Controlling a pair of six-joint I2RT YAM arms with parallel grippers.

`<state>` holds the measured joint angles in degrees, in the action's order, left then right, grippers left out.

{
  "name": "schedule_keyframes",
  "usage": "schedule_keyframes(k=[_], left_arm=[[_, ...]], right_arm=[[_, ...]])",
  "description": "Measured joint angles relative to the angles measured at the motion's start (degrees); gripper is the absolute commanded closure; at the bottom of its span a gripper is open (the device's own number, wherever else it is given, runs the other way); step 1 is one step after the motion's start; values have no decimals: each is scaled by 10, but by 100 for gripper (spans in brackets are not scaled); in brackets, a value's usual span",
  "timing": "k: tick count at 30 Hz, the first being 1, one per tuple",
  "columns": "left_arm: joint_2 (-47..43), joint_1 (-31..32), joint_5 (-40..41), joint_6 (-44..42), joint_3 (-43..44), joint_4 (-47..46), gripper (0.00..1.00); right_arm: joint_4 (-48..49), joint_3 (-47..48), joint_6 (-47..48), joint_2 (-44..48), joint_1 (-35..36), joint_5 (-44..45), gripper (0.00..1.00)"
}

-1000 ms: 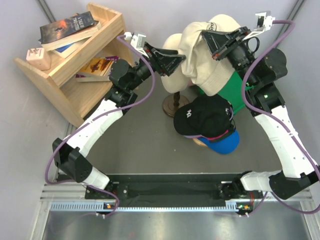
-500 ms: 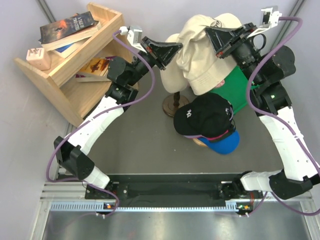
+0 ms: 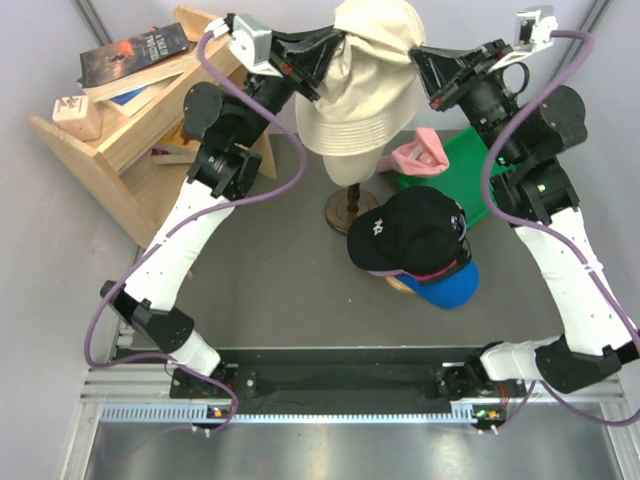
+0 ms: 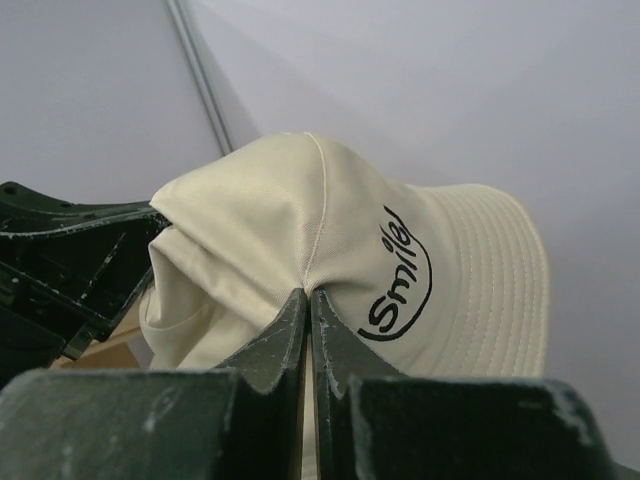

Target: Stack the hats

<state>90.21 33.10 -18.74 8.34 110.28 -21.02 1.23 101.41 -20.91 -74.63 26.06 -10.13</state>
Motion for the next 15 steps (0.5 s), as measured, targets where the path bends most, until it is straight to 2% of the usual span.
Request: schedule_keyframes(k=[8, 15], left_arm=[[71, -17, 9, -72, 24, 30, 100], [134, -34, 0, -70, 41, 58, 100]], right_arm=[[0, -24, 2, -37, -19, 14, 100], [5, -47, -4, -47, -56, 11, 100]])
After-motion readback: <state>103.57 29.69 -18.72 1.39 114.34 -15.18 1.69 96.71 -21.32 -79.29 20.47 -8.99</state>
